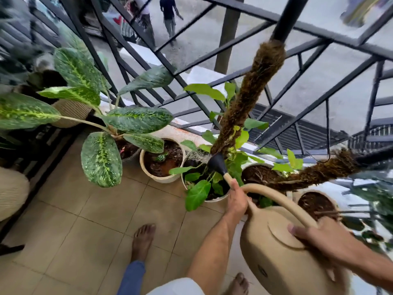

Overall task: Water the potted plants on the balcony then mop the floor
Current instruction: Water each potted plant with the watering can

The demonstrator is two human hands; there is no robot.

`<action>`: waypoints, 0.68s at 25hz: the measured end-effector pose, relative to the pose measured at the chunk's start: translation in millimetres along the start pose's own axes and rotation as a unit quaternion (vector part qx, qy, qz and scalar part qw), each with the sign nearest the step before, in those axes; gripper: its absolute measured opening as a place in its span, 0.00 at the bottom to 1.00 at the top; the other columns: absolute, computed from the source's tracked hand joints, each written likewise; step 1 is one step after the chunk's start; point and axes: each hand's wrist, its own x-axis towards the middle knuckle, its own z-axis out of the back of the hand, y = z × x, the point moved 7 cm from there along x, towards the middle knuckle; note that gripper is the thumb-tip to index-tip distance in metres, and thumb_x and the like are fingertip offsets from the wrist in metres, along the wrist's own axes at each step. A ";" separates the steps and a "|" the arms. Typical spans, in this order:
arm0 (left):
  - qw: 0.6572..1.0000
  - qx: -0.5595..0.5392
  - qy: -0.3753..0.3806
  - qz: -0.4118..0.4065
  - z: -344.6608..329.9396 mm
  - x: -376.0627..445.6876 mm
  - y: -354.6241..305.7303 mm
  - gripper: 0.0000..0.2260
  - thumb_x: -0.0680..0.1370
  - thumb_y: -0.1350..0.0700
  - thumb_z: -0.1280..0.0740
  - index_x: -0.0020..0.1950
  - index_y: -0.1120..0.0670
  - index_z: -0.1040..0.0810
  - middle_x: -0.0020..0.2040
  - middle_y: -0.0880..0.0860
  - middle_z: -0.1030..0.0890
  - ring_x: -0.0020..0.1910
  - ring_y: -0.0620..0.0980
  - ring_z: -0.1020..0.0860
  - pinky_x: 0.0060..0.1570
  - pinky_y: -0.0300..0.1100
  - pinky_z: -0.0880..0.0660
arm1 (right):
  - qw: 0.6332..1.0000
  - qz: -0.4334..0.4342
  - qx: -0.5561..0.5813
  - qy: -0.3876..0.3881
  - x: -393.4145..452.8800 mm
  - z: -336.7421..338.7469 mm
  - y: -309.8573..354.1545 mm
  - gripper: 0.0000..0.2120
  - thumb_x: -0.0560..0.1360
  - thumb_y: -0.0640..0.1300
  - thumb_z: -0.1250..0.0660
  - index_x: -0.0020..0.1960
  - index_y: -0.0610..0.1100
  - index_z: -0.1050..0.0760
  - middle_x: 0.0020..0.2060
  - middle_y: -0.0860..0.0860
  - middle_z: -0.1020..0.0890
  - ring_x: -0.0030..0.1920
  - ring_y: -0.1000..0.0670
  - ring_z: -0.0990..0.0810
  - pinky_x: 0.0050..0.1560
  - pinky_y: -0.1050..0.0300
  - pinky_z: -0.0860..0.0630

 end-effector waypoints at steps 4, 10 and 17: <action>0.999 0.033 0.009 -0.028 13.4 -25.9 -13.7 0.58 0.65 0.16 0.63 0.76 0.53 0.27 0.70 0.60 0.22 0.66 0.58 0.21 0.69 0.52 0.27 | 0.997 0.007 0.078 0.023 14.8 -34.0 -35.7 0.25 0.63 0.66 0.20 0.50 0.48 0.15 0.42 0.54 0.14 0.47 0.53 0.17 0.44 0.61 0.27; 0.988 0.104 0.032 -0.106 29.5 -113.8 -59.4 0.36 0.83 0.36 0.62 0.80 0.57 0.35 0.75 0.59 0.28 0.72 0.53 0.28 0.69 0.41 0.38 | 0.963 0.009 0.241 0.123 14.6 -78.6 -67.3 0.32 0.51 0.64 0.15 0.53 0.54 0.12 0.47 0.55 0.11 0.49 0.59 0.14 0.59 0.58 0.25; 0.983 0.084 -0.035 -0.161 30.3 -134.9 -63.8 0.32 0.84 0.38 0.56 0.77 0.58 0.33 0.73 0.60 0.27 0.74 0.56 0.30 0.66 0.41 0.38 | 0.979 0.026 0.175 0.097 18.9 -70.4 -85.8 0.16 0.66 0.64 0.22 0.46 0.54 0.12 0.40 0.57 0.11 0.45 0.56 0.14 0.54 0.58 0.21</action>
